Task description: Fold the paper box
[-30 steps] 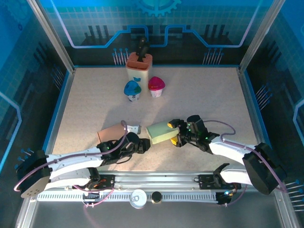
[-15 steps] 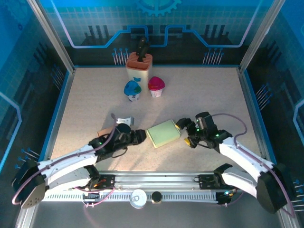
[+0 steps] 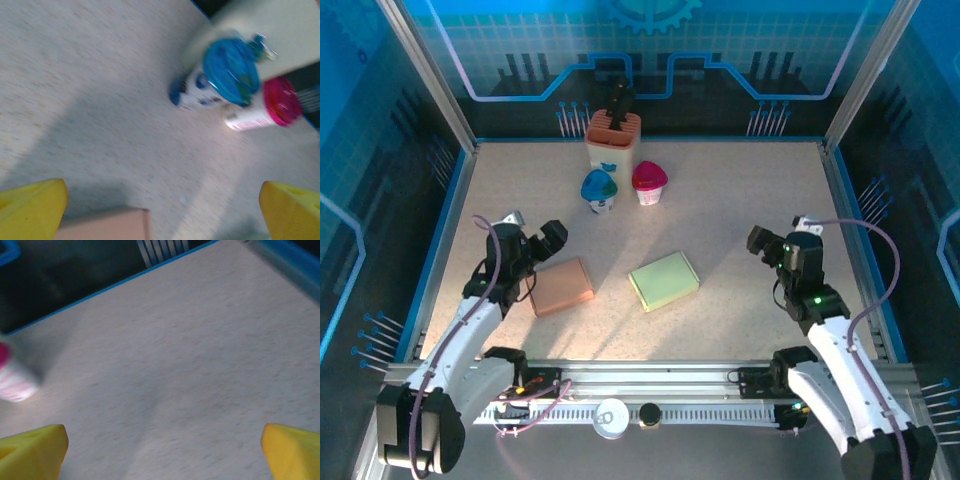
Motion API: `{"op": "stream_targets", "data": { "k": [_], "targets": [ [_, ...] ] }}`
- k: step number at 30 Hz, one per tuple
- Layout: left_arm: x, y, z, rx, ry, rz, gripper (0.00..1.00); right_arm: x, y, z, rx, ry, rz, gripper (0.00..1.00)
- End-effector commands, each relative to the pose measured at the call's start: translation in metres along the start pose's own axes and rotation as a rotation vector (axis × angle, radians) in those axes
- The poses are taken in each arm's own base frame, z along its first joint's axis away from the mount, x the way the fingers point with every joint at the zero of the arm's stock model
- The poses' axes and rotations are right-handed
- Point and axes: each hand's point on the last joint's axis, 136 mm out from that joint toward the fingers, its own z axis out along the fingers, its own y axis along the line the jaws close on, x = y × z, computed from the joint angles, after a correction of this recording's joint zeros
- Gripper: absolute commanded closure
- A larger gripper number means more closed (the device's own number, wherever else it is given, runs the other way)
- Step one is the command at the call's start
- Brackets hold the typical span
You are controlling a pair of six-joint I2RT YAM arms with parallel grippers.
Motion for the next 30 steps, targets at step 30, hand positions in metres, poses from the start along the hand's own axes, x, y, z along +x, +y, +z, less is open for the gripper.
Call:
{"op": "stream_targets", "data": {
  "k": [30],
  "targets": [
    [-0.035, 0.051, 0.084, -0.104, -0.384, 0.535, 0.01, 0.025, 0.015, 0.102, -0.128, -0.31, -0.353, 0.0]
  ]
}}
